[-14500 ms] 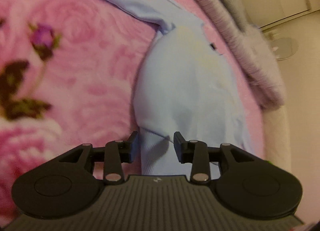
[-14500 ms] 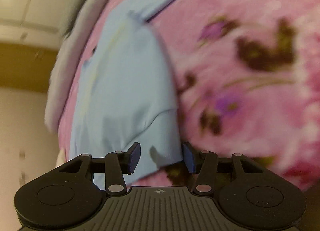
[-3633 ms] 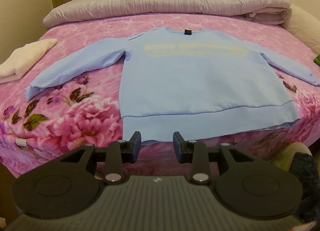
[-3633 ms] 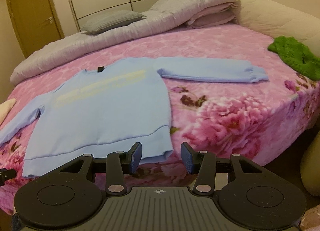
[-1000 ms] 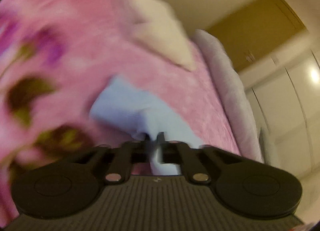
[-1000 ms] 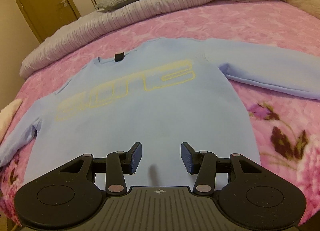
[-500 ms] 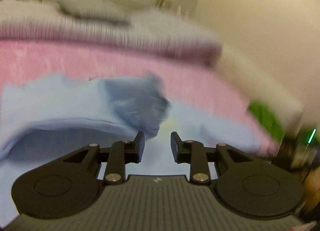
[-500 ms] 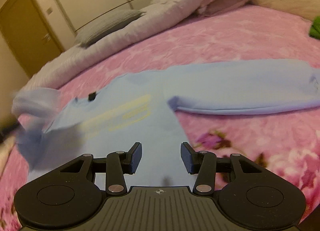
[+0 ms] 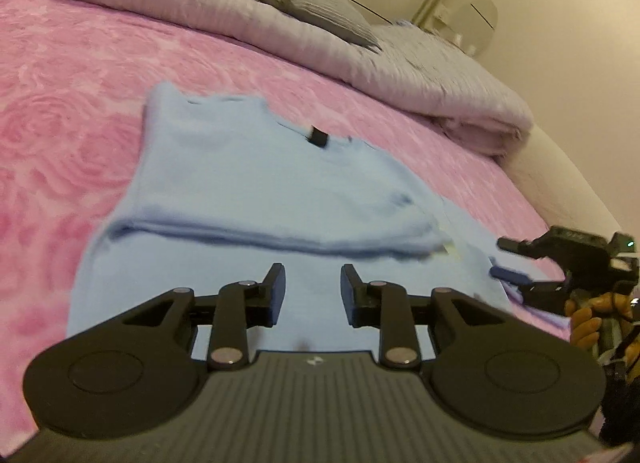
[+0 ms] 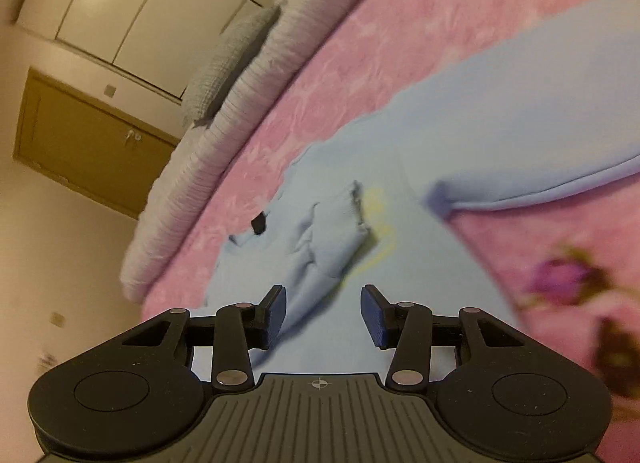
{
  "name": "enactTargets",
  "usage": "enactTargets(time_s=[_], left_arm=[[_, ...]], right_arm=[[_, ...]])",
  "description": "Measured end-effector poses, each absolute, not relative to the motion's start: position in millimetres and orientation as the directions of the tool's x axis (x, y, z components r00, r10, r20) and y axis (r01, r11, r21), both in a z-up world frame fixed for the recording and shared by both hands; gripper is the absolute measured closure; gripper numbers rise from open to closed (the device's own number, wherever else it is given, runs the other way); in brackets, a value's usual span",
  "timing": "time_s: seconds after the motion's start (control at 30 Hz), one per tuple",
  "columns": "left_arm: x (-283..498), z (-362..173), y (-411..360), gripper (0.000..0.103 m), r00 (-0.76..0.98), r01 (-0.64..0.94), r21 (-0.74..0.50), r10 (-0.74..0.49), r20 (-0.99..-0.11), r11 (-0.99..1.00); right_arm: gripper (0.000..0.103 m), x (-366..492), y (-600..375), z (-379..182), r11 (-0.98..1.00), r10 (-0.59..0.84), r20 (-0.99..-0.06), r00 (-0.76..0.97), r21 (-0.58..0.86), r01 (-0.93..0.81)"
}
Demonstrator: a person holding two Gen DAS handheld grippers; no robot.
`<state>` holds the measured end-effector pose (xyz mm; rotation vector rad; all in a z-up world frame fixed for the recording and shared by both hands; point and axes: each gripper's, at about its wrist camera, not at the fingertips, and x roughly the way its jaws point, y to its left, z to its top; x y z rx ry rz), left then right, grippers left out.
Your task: Fold clothes
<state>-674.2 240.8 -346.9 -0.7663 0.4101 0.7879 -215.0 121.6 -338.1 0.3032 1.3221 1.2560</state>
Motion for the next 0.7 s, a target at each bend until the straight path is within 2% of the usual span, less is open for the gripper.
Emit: enactTargets(time_s=[0.17, 0.27, 0.3, 0.33, 0.37, 0.5, 0.53, 0.63, 0.7], left_arm=[[-671.6, -352.2, 266.0, 0.078, 0.623, -0.781, -0.433, 0.511, -0.592, 0.451], [-672.7, -361.6, 275.6, 0.078, 0.582, -0.81, -0.388, 0.524, -0.622, 0.44], [-672.7, -365.8, 279.8, 0.078, 0.566, -0.821, -0.372, 0.528, -0.633, 0.434], [-675.3, -369.9, 280.3, 0.078, 0.551, -0.831, -0.365, 0.531, -0.644, 0.42], [-677.7, -372.9, 280.7, 0.078, 0.536, -0.841, -0.355, 0.539, -0.65, 0.408], [-688.5, -382.4, 282.6, 0.079, 0.472, -0.88, -0.307, 0.595, -0.651, 0.363], [-691.6, -385.6, 285.1, 0.079, 0.46, -0.887, -0.308, 0.599, -0.656, 0.344], [-695.0, -385.3, 285.3, 0.082, 0.454, -0.891, -0.314, 0.594, -0.664, 0.328], [-696.4, -382.6, 281.4, 0.081, 0.446, -0.894, -0.306, 0.593, -0.671, 0.326]], right_arm=[[0.056, -208.3, 168.4, -362.2, 0.424, 0.783, -0.572, -0.244, 0.778, -0.463], [0.057, -209.0, 187.8, -375.5, 0.432, 0.778, -0.582, -0.236, 0.769, -0.471], [0.061, -210.3, 193.5, -380.0, 0.427, 0.778, -0.582, -0.236, 0.766, -0.481], [0.089, -213.0, 197.7, -382.5, 0.41, 0.781, -0.577, -0.239, 0.762, -0.501], [0.094, -216.6, 199.6, -382.2, 0.388, 0.788, -0.571, -0.231, 0.752, -0.533], [0.096, -235.0, 177.1, -351.9, 0.271, 0.855, -0.499, -0.14, 0.661, -0.7], [0.096, -236.4, 172.9, -351.2, 0.281, 0.852, -0.509, -0.121, 0.641, -0.714], [0.095, -231.6, 175.6, -373.2, 0.391, 0.76, -0.644, -0.086, 0.559, -0.731], [0.095, -226.0, 167.6, -375.9, 0.403, 0.752, -0.653, -0.093, 0.566, -0.719]])
